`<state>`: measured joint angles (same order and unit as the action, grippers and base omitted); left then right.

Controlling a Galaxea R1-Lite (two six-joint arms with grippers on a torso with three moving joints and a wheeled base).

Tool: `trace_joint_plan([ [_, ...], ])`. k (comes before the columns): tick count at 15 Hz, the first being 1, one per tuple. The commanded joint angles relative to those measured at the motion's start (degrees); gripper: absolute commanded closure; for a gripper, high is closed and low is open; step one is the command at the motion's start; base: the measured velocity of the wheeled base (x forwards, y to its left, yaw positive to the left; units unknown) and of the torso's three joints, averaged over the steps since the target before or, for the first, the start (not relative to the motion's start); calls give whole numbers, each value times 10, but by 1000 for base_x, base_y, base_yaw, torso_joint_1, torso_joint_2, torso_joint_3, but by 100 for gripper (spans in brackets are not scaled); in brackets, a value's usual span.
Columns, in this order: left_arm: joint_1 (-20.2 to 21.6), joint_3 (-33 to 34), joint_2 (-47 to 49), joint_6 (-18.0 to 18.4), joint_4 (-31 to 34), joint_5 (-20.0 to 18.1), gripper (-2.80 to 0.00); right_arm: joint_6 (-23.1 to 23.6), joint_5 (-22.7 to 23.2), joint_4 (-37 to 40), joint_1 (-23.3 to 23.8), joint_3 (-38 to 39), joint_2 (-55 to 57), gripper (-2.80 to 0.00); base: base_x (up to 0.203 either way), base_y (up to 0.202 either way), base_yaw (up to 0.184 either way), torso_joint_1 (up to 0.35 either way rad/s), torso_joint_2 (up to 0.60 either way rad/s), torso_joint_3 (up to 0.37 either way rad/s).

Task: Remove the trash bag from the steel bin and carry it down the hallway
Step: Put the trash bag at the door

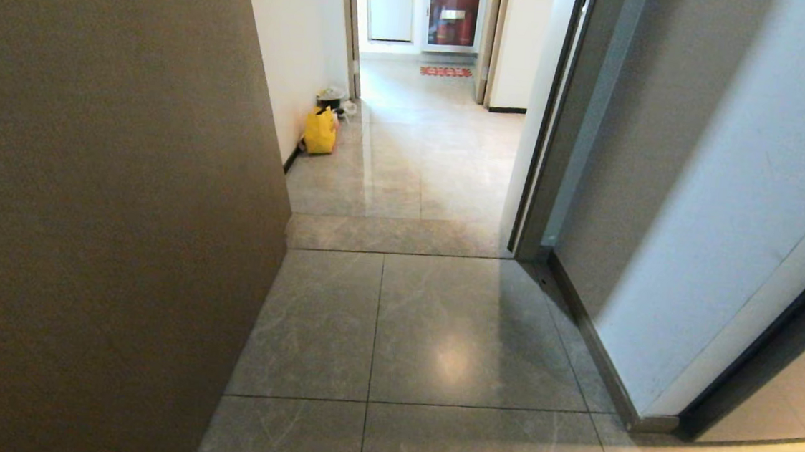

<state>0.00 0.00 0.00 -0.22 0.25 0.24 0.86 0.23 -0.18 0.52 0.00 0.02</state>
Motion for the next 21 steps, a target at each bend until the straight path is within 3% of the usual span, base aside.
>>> trace_joint_plan([
  [1,0,0,0,0,0,0,0,1,0,0,0,1,0,0,189,0,0,2,0,4],
  [21,0,0,0,0,0,0,0,1,0,-1,0,1,0,0,191,0,1,2,2,1],
])
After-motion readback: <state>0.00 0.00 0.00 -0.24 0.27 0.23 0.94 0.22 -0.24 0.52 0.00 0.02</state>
